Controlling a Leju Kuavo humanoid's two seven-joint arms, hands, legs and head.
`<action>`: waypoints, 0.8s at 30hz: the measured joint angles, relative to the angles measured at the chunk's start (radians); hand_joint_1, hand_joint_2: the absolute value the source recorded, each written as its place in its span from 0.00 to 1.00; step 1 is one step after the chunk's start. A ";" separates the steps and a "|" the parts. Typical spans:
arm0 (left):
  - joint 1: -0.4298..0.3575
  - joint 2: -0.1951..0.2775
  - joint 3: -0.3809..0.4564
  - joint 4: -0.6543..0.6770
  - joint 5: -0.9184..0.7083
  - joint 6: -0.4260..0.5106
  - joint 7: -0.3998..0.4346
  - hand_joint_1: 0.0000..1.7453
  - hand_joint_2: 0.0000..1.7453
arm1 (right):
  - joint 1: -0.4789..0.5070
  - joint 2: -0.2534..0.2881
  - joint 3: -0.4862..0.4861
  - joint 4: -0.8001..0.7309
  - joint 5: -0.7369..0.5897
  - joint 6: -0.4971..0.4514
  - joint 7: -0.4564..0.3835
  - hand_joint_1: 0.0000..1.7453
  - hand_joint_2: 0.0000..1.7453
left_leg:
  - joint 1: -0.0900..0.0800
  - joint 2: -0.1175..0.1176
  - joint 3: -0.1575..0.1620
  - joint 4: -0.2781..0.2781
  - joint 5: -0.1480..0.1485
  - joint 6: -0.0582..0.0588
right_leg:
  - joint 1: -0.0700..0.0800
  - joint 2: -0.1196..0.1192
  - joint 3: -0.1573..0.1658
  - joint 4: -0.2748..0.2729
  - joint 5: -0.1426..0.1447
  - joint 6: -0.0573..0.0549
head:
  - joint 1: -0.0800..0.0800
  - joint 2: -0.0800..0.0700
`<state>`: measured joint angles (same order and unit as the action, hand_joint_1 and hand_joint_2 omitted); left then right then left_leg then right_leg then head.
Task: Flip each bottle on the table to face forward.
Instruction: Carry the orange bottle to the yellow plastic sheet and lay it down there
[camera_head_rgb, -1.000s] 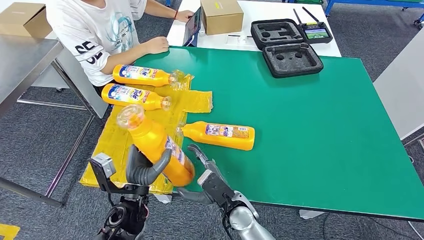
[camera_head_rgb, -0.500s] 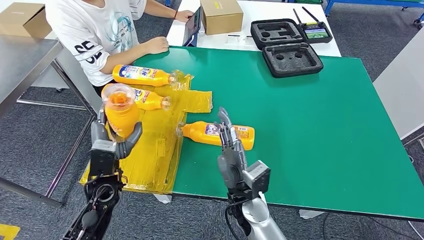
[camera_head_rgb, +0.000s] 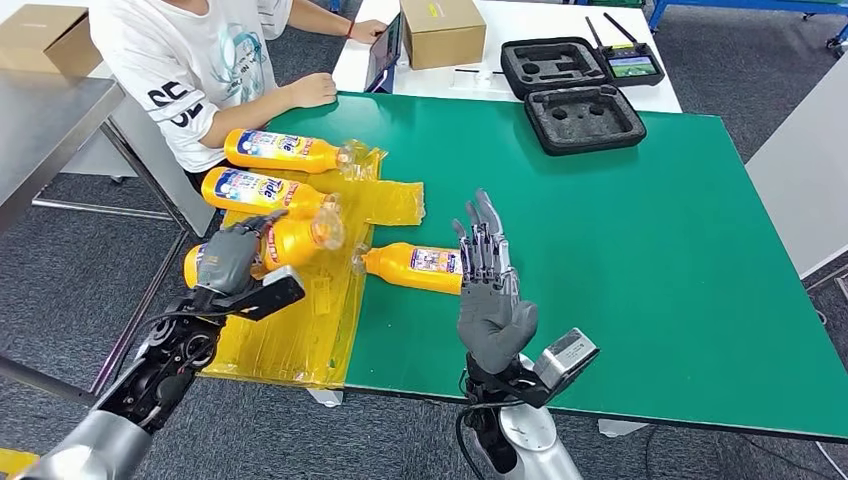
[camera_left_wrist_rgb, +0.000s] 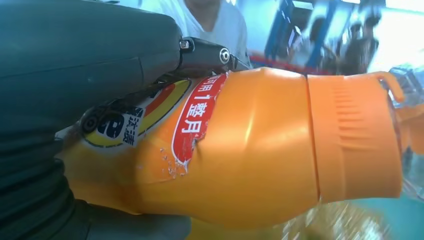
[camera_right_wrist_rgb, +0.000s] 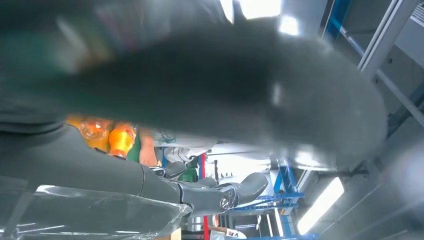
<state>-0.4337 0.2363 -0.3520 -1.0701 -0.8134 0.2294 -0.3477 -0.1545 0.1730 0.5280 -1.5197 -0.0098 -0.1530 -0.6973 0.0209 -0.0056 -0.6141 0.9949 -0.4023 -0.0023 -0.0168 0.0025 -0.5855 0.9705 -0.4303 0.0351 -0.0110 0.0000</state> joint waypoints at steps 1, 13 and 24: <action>-0.012 0.005 -0.013 0.020 -0.009 -0.014 0.005 1.00 1.00 | -0.002 0.000 0.000 0.002 -0.001 0.001 0.000 0.00 1.00 | 0.000 0.000 0.000 0.000 0.000 0.000 | 0.000 0.000 0.000 0.000 0.000 0.000 | 0.000 0.000; -0.155 0.026 -0.129 0.201 -0.011 -0.181 -0.002 1.00 1.00 | -0.038 -0.002 0.000 0.054 -0.005 -0.015 0.000 0.00 1.00 | 0.000 -0.001 0.000 0.000 0.000 0.000 | 0.000 0.000 0.000 0.000 0.000 0.000 | 0.000 0.000; -0.202 0.025 -0.192 0.276 0.042 -0.297 -0.028 1.00 1.00 | -0.053 -0.007 -0.001 0.089 -0.027 -0.017 0.000 0.00 1.00 | 0.000 0.000 0.000 0.000 0.000 0.000 | 0.000 0.000 0.000 0.000 0.000 0.000 | 0.000 0.000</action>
<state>-0.6352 0.2617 -0.5437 -0.7944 -0.7713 -0.0679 -0.3760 -0.2074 0.1657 0.5272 -1.4309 -0.0371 -0.1701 -0.6973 0.0209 -0.0060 -0.6145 0.9950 -0.4020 -0.0021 -0.0168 0.0022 -0.5858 0.9707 -0.4301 0.0353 -0.0109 0.0000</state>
